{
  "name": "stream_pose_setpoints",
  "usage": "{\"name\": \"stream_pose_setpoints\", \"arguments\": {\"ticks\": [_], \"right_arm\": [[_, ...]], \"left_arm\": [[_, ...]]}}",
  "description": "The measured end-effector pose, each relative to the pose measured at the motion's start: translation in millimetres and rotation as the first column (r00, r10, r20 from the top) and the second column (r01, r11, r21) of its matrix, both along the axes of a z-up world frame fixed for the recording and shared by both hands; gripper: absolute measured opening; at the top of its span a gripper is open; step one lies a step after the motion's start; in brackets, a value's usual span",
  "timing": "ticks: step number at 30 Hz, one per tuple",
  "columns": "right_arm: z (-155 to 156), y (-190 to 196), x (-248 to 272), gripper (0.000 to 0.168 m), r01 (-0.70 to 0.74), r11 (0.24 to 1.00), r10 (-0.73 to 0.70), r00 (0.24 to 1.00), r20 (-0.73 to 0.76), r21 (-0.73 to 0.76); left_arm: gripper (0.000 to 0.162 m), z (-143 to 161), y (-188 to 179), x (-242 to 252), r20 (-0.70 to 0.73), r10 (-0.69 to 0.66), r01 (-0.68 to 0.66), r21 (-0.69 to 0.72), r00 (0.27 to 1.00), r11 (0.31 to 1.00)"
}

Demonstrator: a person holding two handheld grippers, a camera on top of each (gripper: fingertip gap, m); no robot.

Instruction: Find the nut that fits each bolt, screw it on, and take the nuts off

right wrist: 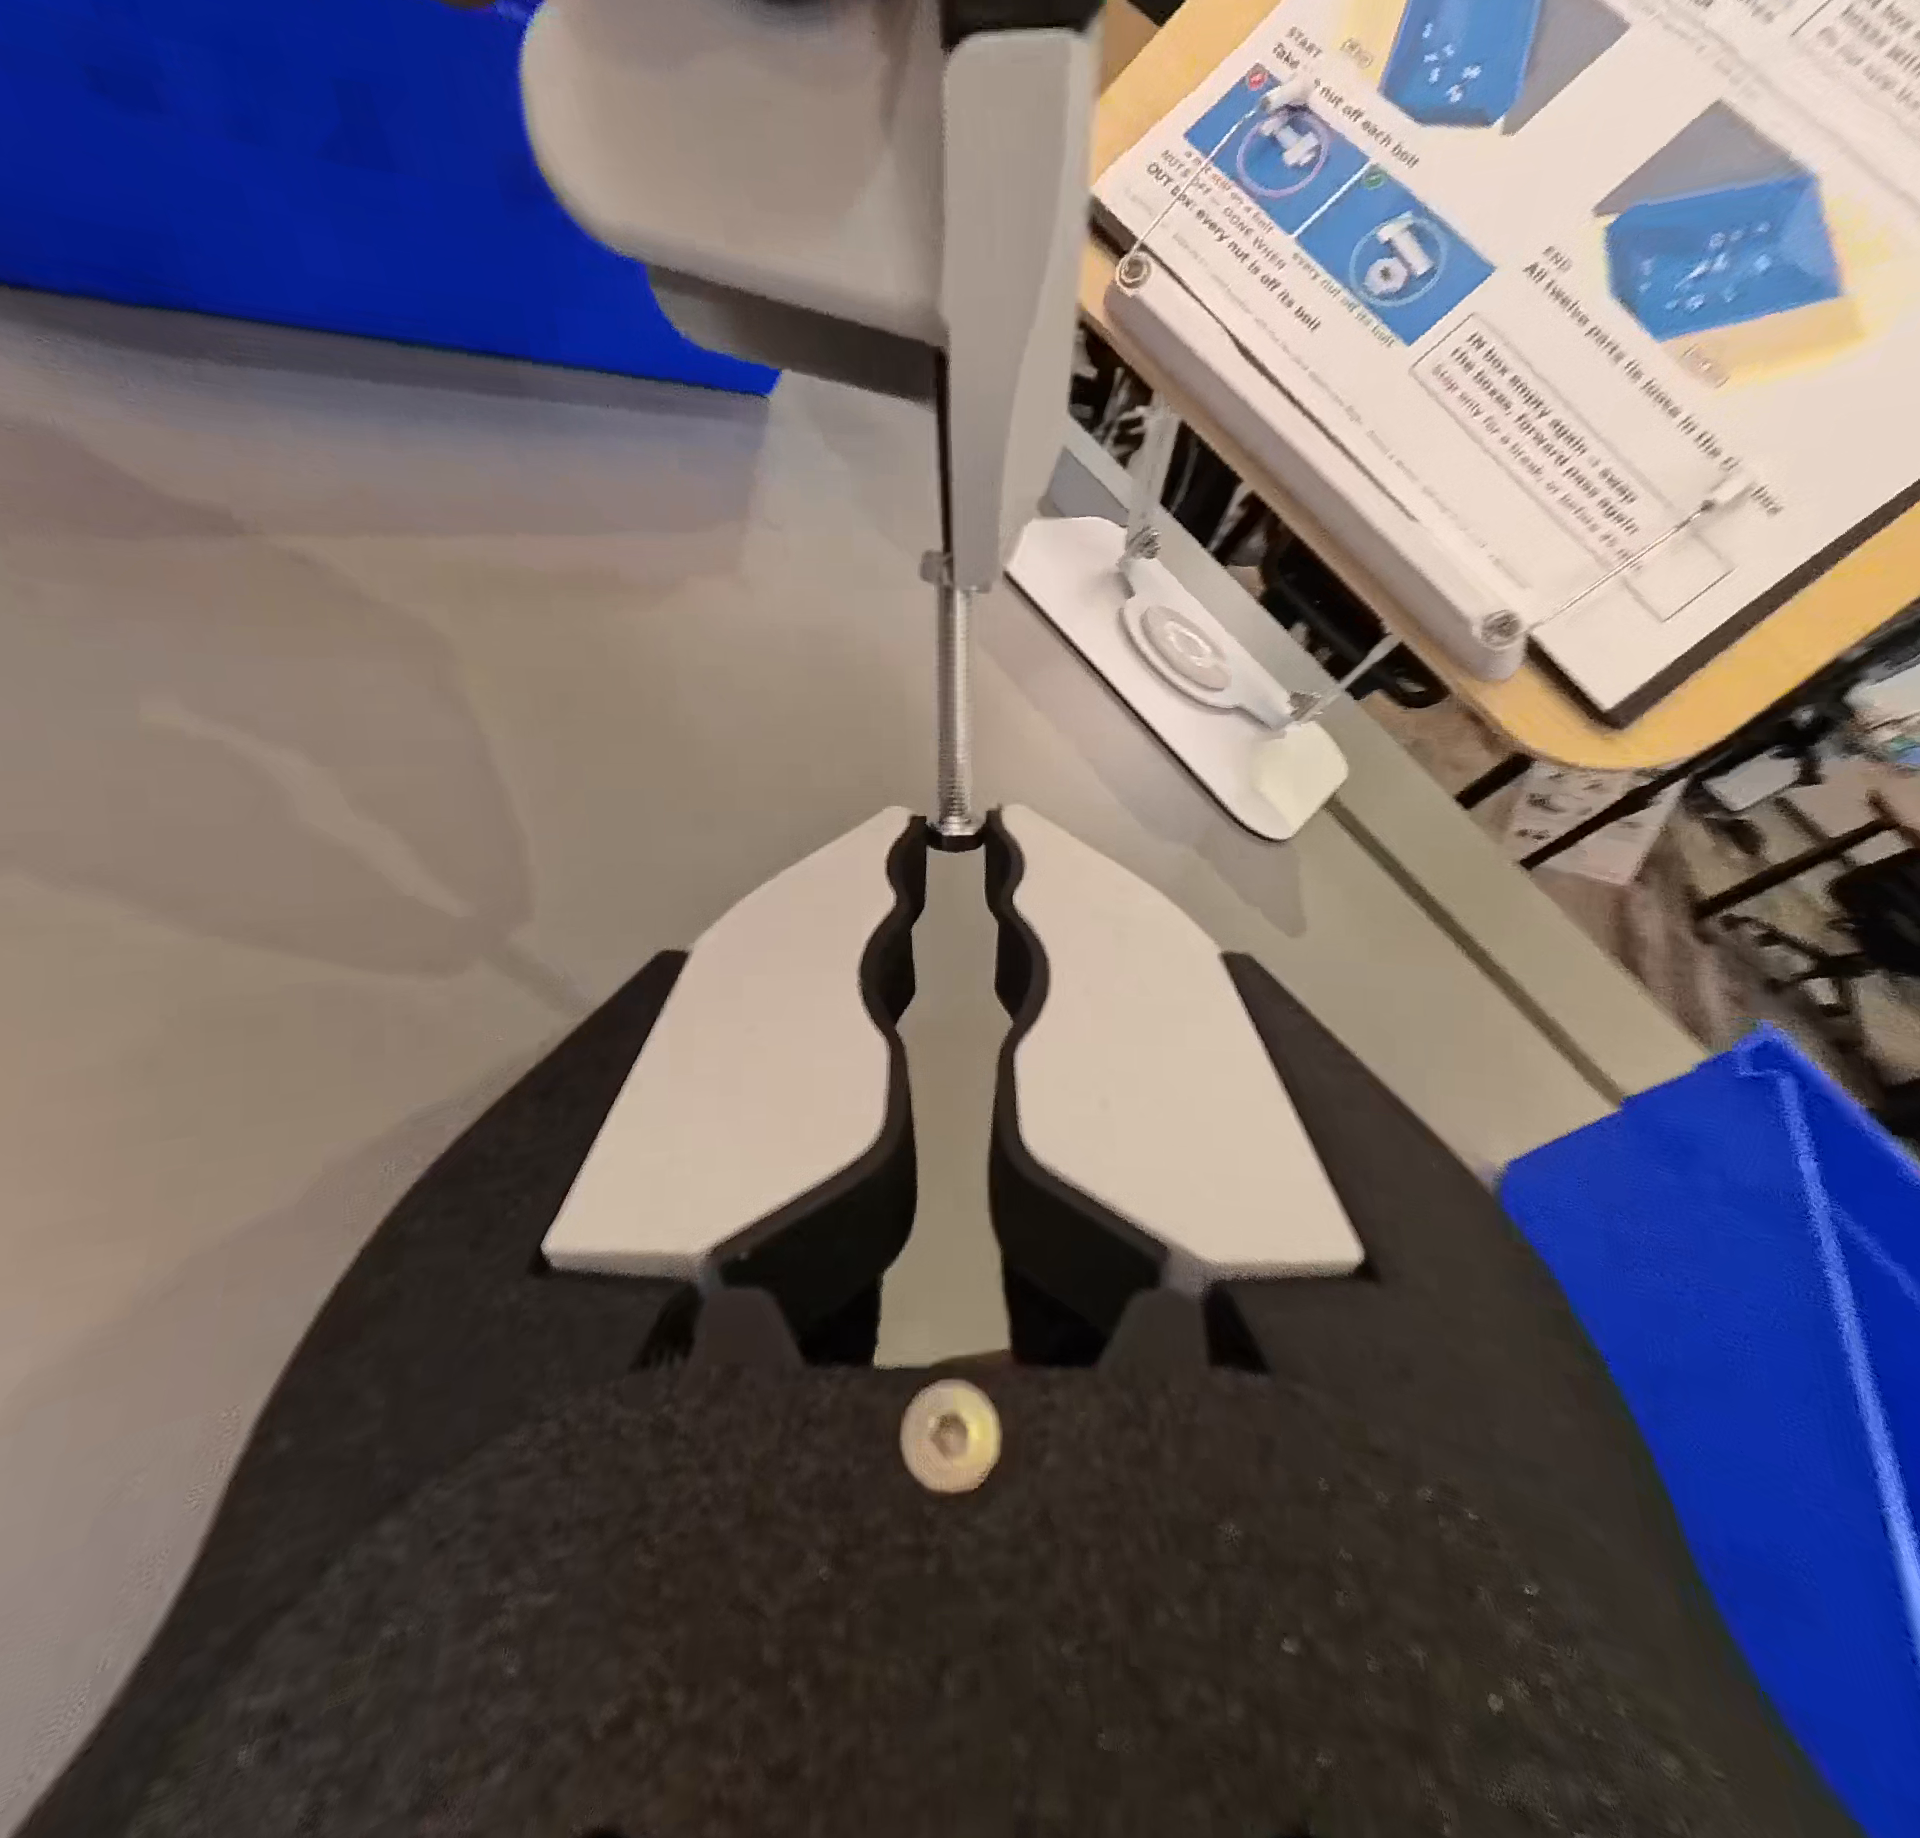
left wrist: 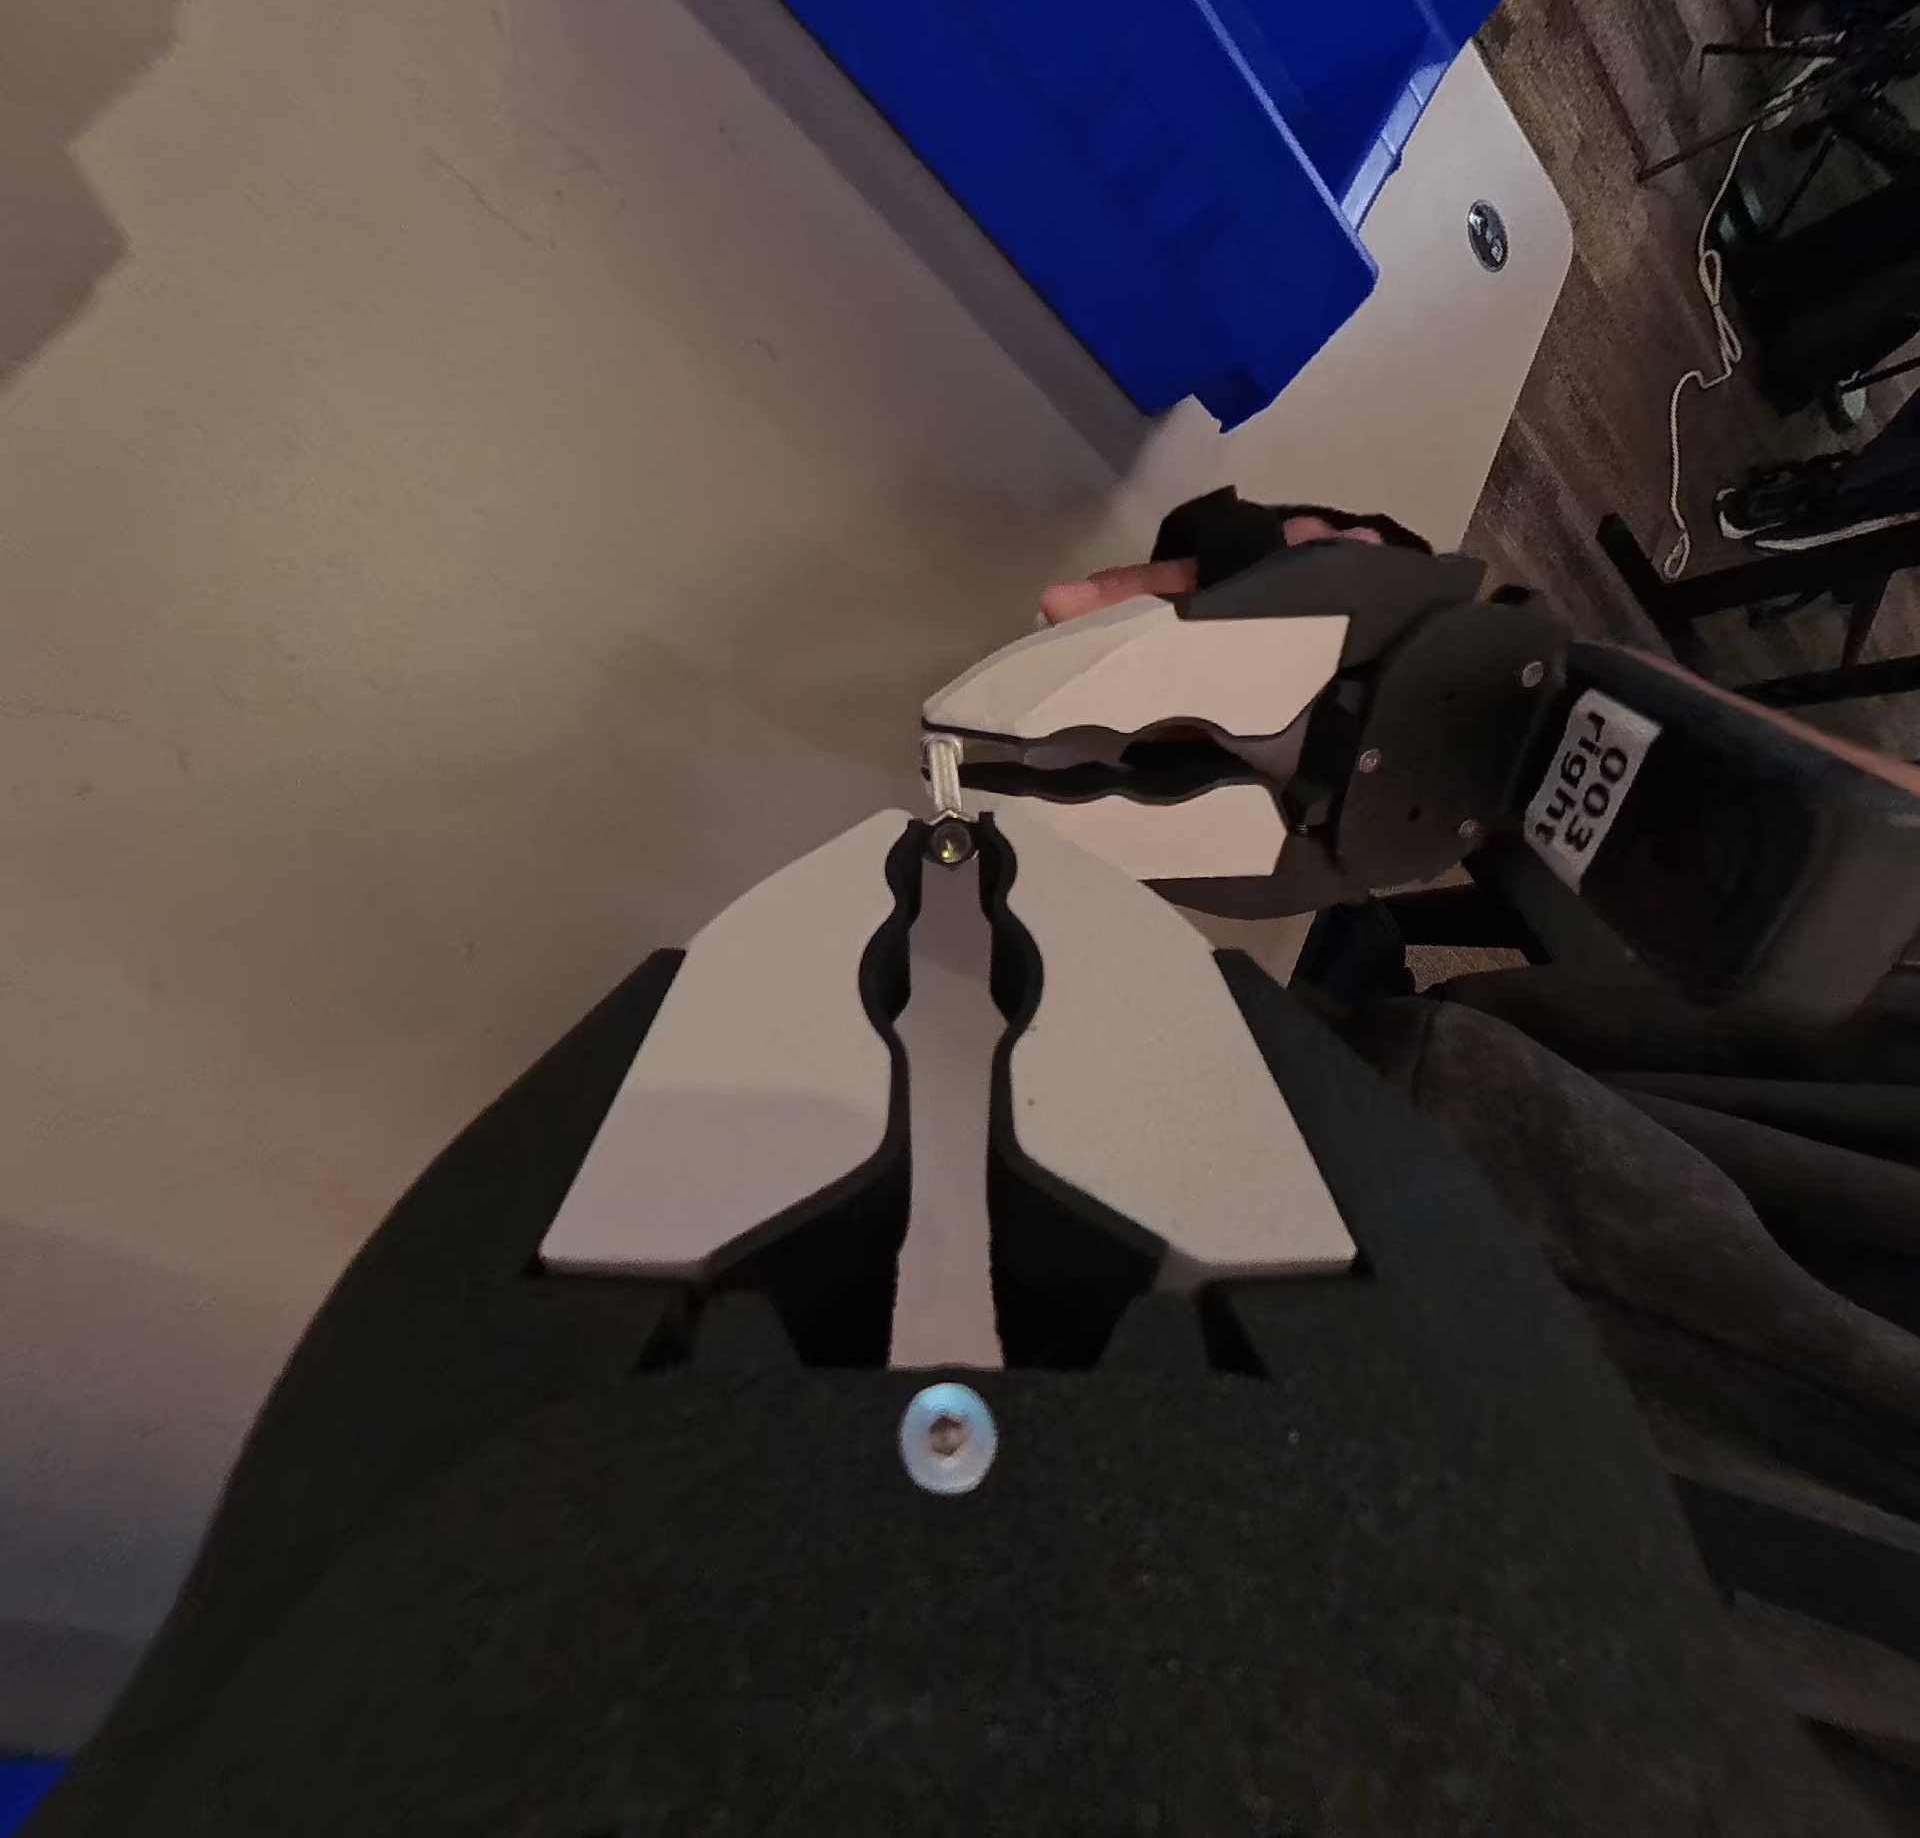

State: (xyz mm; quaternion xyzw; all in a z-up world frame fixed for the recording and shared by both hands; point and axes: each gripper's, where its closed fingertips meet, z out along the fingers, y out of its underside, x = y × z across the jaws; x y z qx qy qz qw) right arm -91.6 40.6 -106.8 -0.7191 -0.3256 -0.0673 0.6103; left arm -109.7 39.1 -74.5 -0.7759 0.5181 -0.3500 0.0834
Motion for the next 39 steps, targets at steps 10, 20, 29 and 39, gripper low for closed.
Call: {"name": "stream_pose_setpoints", "arguments": {"ticks": [10, 20, 29, 39], "right_arm": [[5, -15, -13, 0.010, -0.224, 0.970, 0.198, 0.952, -0.232, -0.091], [12, -28, -24, 0.010, -0.430, 0.895, 0.321, 0.806, -0.498, -0.119], [20, -49, -42, 0.011, -0.690, 0.708, 0.353, 0.530, -0.771, -0.150], [20, -52, -47, 0.011, -0.720, 0.678, 0.358, 0.502, -0.787, -0.151]], "left_arm": [[0.010, -1, -4, -12, -0.010, -0.243, 0.241, 0.168, 0.970, 0.956], [0.010, 12, -19, -17, 0.124, -0.476, 0.449, 0.197, 0.871, 0.872], [0.010, 19, -34, -27, 0.124, -0.665, 0.628, 0.238, 0.737, 0.740], [0.023, 19, -38, -29, 0.056, -0.702, 0.679, 0.212, 0.710, 0.703]]}}
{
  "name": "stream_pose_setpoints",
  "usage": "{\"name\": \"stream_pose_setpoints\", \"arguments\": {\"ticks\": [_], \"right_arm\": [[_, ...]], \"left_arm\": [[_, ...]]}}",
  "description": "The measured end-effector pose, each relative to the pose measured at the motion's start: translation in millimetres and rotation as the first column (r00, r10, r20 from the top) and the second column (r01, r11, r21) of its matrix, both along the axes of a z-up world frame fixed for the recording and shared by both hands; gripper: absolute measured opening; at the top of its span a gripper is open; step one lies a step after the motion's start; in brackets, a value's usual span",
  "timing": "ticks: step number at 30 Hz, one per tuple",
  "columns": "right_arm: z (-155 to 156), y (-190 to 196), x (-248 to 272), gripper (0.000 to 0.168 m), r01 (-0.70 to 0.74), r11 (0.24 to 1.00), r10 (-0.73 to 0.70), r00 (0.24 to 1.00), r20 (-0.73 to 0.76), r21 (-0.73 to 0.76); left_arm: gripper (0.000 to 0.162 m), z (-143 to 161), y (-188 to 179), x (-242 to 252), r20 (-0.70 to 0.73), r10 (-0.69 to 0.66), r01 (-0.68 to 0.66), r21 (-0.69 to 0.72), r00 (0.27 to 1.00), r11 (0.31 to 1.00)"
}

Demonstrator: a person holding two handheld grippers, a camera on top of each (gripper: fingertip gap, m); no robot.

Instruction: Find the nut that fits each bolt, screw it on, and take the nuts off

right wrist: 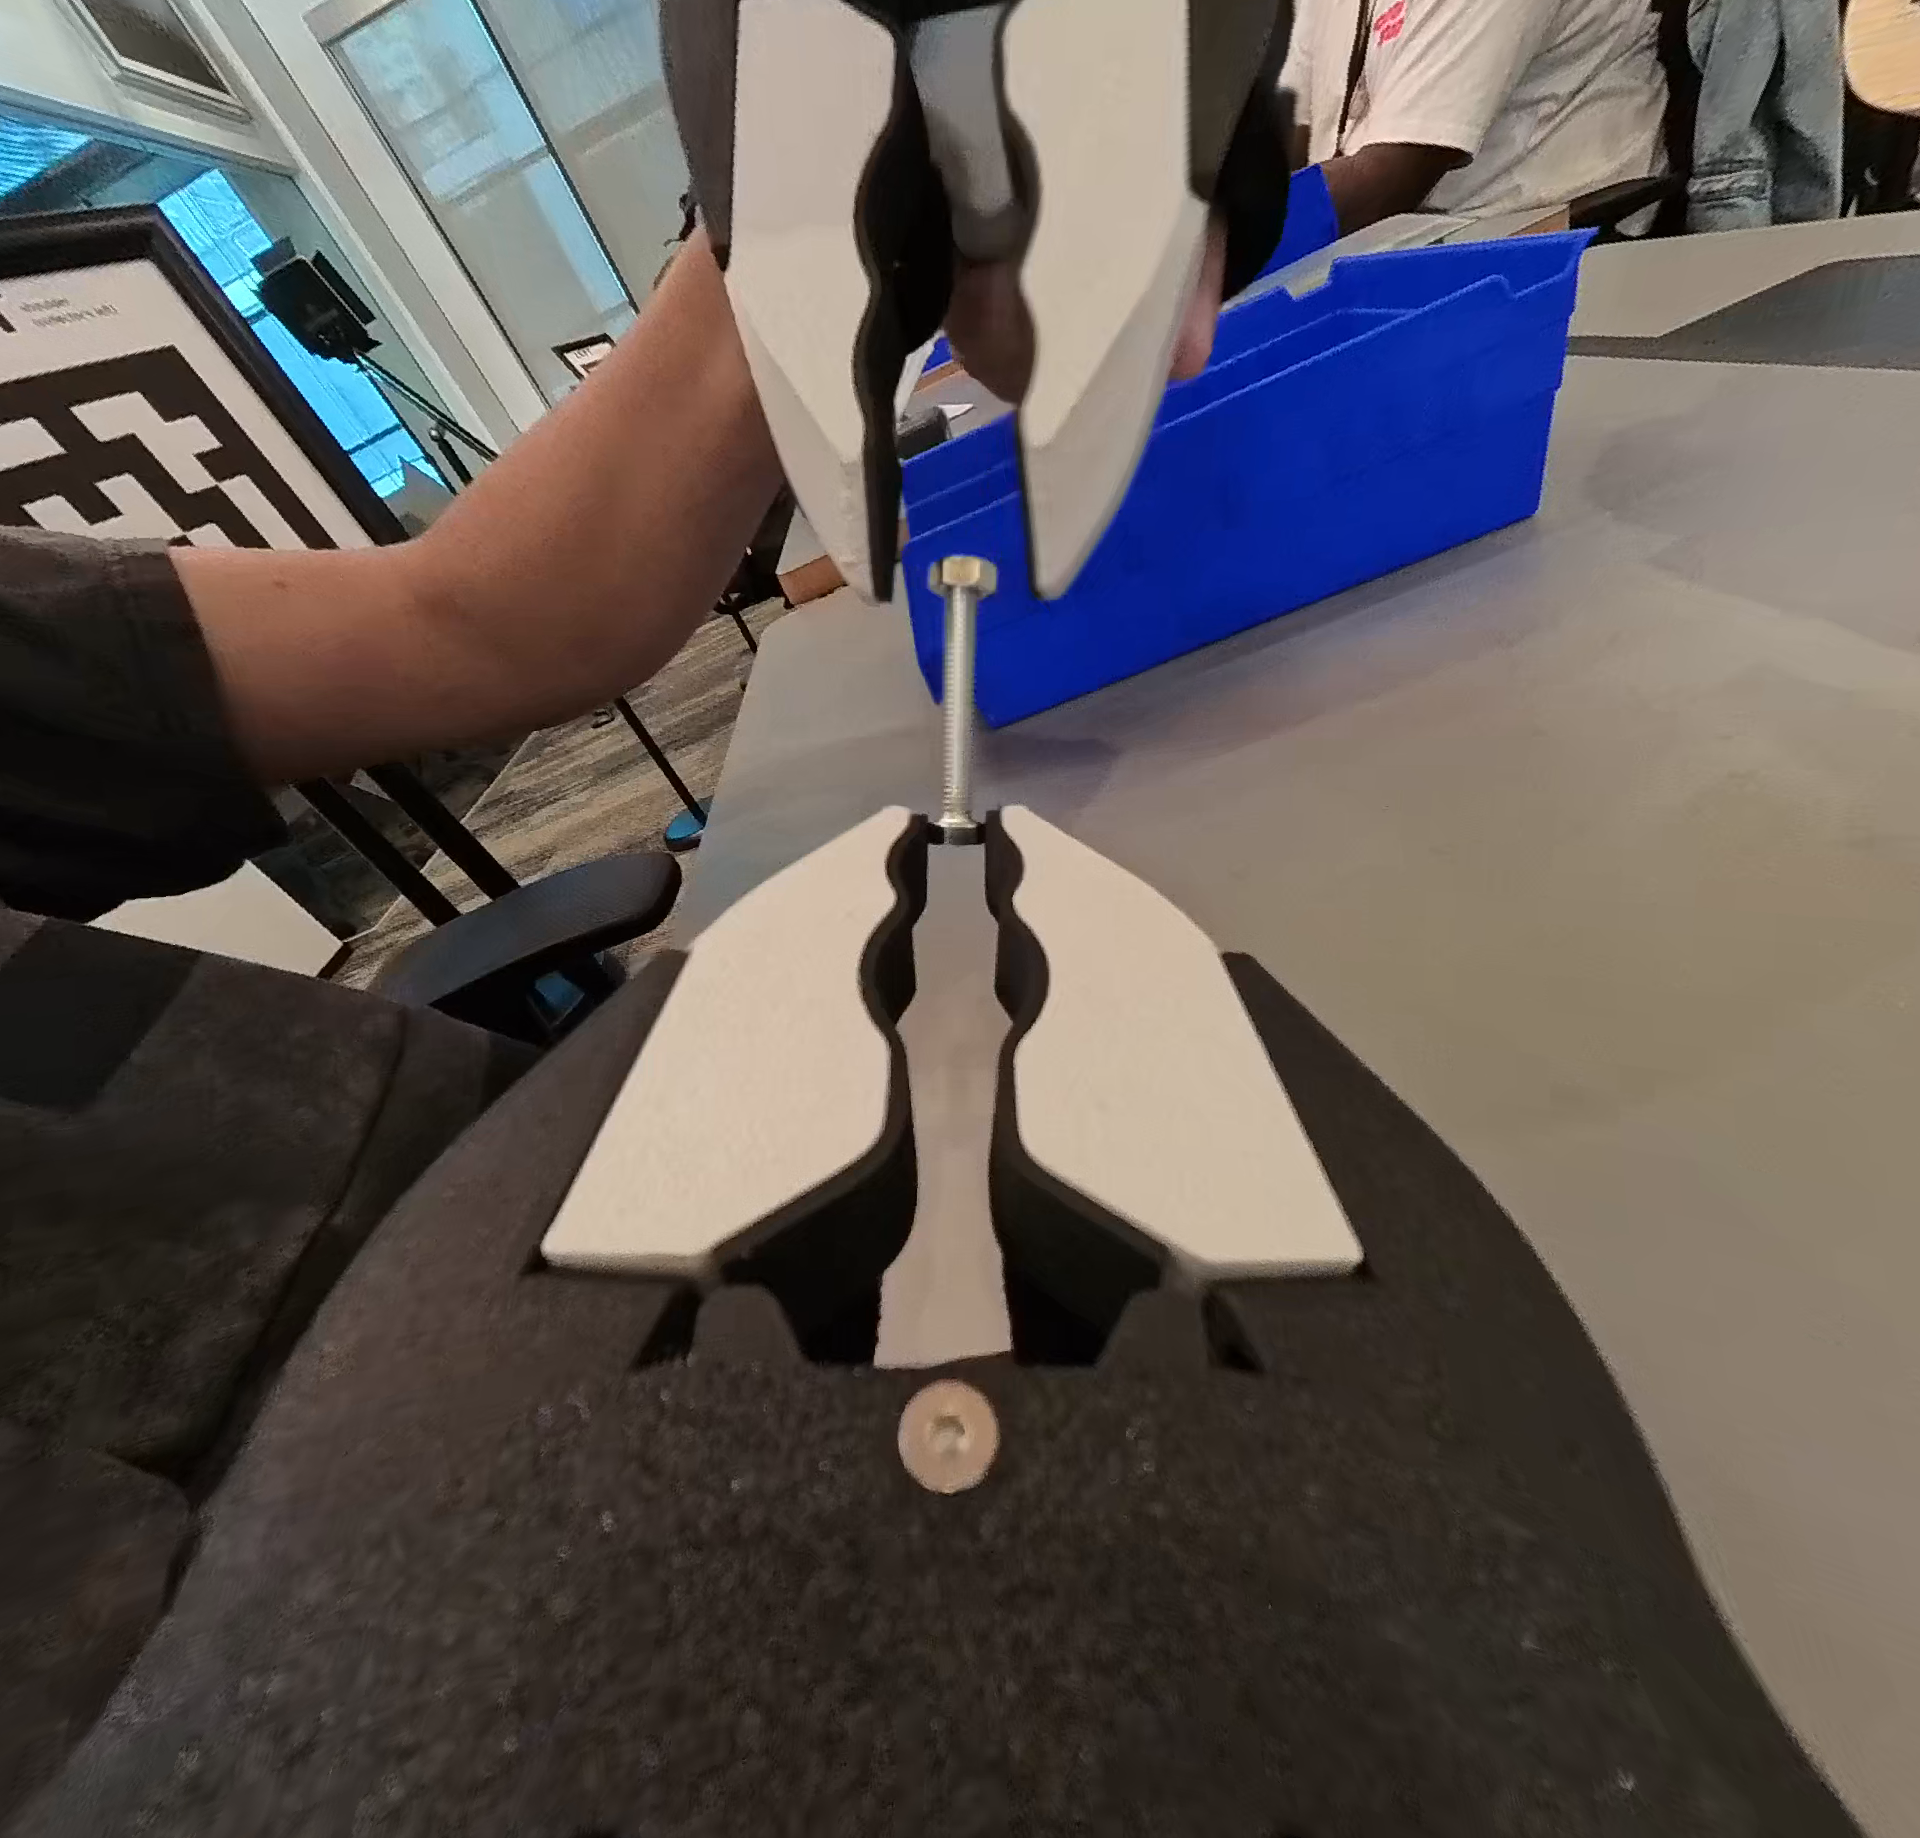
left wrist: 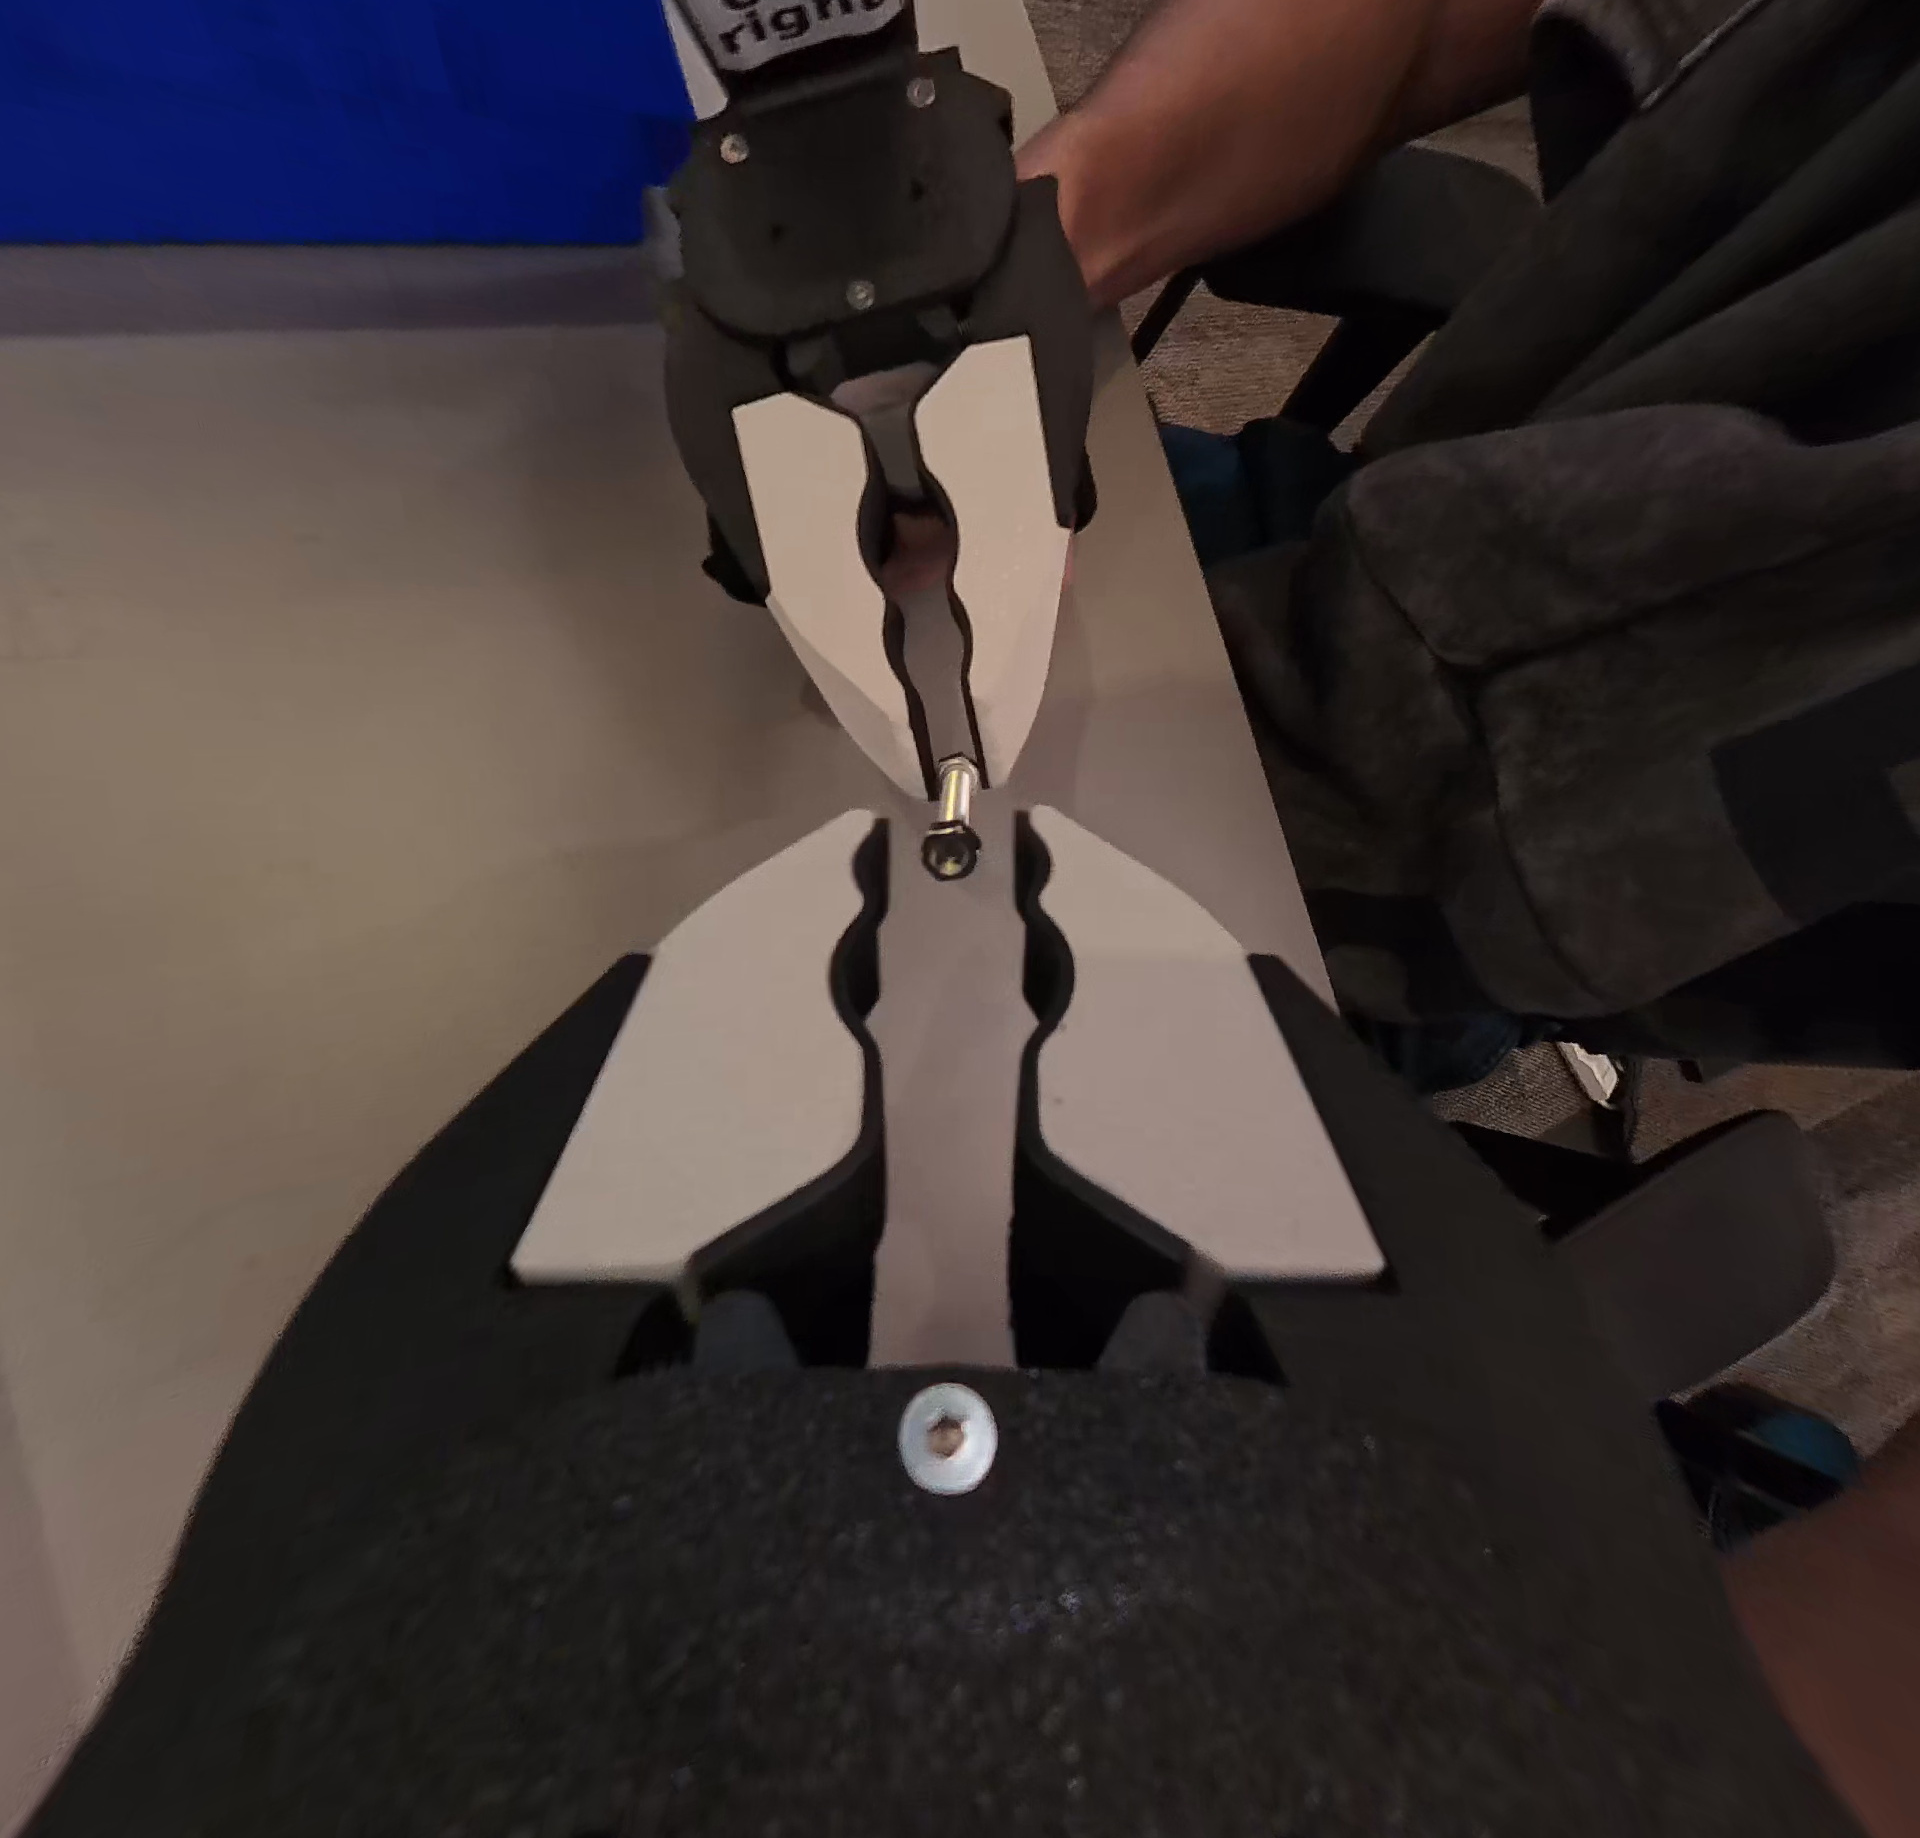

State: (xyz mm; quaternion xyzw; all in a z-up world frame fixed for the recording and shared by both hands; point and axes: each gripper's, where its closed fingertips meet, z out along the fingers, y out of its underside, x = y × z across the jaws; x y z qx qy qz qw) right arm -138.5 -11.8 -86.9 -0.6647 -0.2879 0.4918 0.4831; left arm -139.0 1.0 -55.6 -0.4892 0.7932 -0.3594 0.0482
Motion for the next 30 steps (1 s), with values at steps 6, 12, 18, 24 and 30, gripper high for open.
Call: {"name": "stream_pose_setpoints", "arguments": {"ticks": [6, 12, 18, 24, 30], "right_arm": [[1, 5, 6, 0.011, 0.063, 0.997, -0.064, 0.997, 0.030, 0.052], [18, 19, 27, 0.011, 0.250, 0.954, -0.252, 0.968, -0.009, 0.166], [17, 18, 18, 0.011, 0.257, 0.952, -0.259, 0.966, -0.013, 0.166], [11, 17, 5, 0.011, 0.238, 0.960, -0.243, 0.970, 0.018, 0.149], [6, 23, 3, 0.011, 0.241, 0.962, -0.247, 0.968, 0.035, 0.127]], "left_arm": [[0.045, 20, 14, 8, 0.170, 0.183, -0.172, -0.077, 0.968, 0.982], [0.045, 28, 15, 15, 0.455, 0.620, -0.435, -0.450, 0.639, 0.780], [0.044, 22, 6, 8, 0.556, 0.739, -0.524, -0.529, 0.381, 0.668], [0.049, 12, 13, 6, 0.557, 0.740, -0.553, -0.505, 0.378, 0.663], [0.050, 13, 8, 10, 0.565, 0.721, -0.524, -0.504, 0.401, 0.686]]}}
